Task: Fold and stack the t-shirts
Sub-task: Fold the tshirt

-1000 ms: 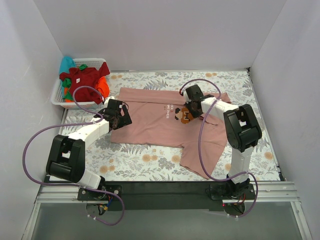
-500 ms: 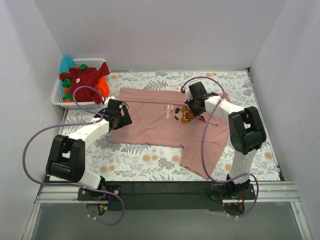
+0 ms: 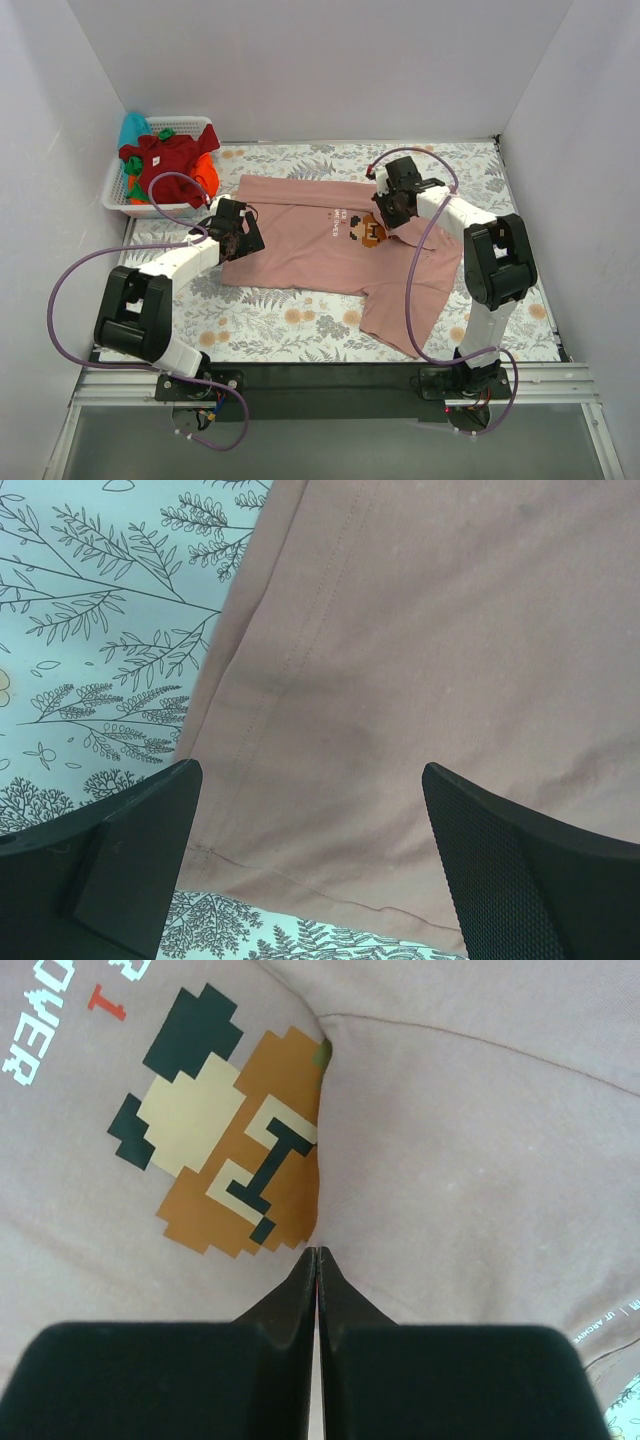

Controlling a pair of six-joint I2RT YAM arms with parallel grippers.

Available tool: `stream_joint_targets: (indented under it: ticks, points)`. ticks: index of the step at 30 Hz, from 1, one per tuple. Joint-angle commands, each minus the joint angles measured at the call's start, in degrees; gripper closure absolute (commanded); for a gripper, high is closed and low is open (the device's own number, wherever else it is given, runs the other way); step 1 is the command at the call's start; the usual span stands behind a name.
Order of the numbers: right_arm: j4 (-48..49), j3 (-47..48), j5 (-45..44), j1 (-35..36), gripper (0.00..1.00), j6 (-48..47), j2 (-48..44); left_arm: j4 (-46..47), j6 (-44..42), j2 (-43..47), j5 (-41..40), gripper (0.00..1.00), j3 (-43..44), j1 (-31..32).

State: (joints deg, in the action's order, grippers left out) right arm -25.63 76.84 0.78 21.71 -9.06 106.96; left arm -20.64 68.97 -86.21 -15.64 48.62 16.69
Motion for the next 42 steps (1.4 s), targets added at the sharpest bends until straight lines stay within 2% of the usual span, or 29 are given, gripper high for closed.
stream_joint_targets:
  ticks: [1,2,3,6,13,19,34,42]
  points:
    - [-0.83,2.79,-0.51,-1.14,0.98,3.26,0.09,-0.36,-0.59,-0.01,-0.18,0.08,2.09,0.28]
    - [-1.0,2.96,-2.95,-1.15,0.94,3.52,0.27,-0.45,-0.59,-0.01,-0.09,0.08,2.09,0.28]
    - [-1.26,3.14,-3.76,-1.15,0.84,3.26,0.36,-0.54,-0.59,-0.09,0.08,0.08,2.18,0.28]
    - [-2.93,3.49,-6.66,-0.63,0.74,3.52,0.1,-0.62,-0.59,-0.27,0.26,0.08,2.35,0.28]
    - [-2.41,1.21,-11.31,5.61,0.69,1.06,-2.98,-0.89,-0.59,-0.36,0.17,0.08,2.44,0.28]
    - [-1.71,0.77,-11.67,6.67,0.69,1.94,0.09,-0.98,-0.59,-0.18,-0.09,0.08,2.36,0.28]
    - [0.84,-0.9,-12.73,6.67,0.74,2.91,5.01,-1.15,-0.59,-0.18,-0.36,0.08,2.44,0.28]
    - [0.84,-1.16,-12.2,6.67,0.98,3.0,2.82,-1.15,-0.59,-0.18,-0.36,0.08,2.44,0.28]
